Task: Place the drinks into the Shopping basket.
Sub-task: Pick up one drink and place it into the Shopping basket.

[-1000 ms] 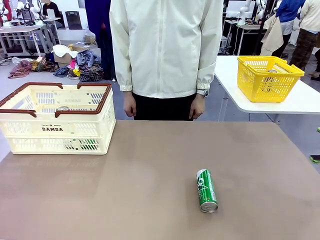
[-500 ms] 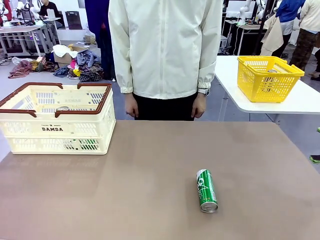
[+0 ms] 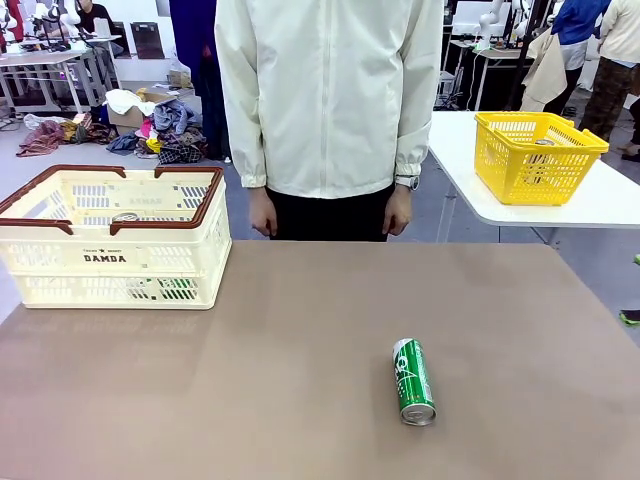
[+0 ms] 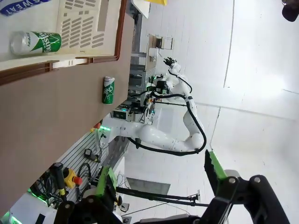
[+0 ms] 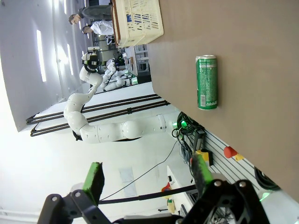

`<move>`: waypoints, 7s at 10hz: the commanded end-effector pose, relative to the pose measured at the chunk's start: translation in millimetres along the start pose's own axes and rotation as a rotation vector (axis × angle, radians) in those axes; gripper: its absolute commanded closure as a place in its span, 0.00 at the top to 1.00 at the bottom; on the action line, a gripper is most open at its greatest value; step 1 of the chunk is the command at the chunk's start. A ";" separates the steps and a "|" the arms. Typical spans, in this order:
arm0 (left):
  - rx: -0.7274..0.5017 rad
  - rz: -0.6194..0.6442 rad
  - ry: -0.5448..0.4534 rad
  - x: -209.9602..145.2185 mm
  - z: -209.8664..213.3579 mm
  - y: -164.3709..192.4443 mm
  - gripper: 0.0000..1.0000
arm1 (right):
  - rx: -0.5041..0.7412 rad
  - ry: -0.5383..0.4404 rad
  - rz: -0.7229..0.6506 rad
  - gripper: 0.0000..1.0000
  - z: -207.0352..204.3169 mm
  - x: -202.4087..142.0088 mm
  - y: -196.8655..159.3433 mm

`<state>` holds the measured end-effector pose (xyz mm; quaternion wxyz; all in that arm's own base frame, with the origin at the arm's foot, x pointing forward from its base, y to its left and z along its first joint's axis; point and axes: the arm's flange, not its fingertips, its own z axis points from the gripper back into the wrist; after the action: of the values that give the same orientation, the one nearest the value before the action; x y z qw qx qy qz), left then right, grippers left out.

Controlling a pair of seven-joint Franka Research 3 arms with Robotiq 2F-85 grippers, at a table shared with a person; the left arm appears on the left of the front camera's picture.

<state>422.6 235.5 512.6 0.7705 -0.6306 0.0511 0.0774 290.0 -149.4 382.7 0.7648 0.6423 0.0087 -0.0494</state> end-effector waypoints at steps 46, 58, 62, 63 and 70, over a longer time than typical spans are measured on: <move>0.614 -0.298 -0.036 -201.2 -131.2 -137.5 1.00 | -0.002 0.007 -0.016 1.00 2.5 -1.7 4.4; 1.018 -0.279 -0.235 -168.9 -696.7 -39.9 1.00 | -0.002 0.007 -0.016 1.00 2.5 -1.7 4.4; 1.069 -0.434 -0.171 -171.0 -781.1 6.3 1.00 | -0.002 0.007 -0.016 1.00 2.5 -1.7 4.4; 1.081 -0.438 -0.137 -168.2 -792.6 12.7 1.00 | -0.002 0.007 -0.016 1.00 2.5 -1.7 4.4; 1.220 -0.420 0.007 -133.1 -825.4 47.1 1.00 | -0.002 0.007 -0.016 1.00 2.5 -1.7 4.4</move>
<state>288.3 -564.0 326.8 0.9867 -0.0923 -0.0382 -0.1280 289.6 -149.5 382.9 0.7649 0.6422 0.0087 -0.0494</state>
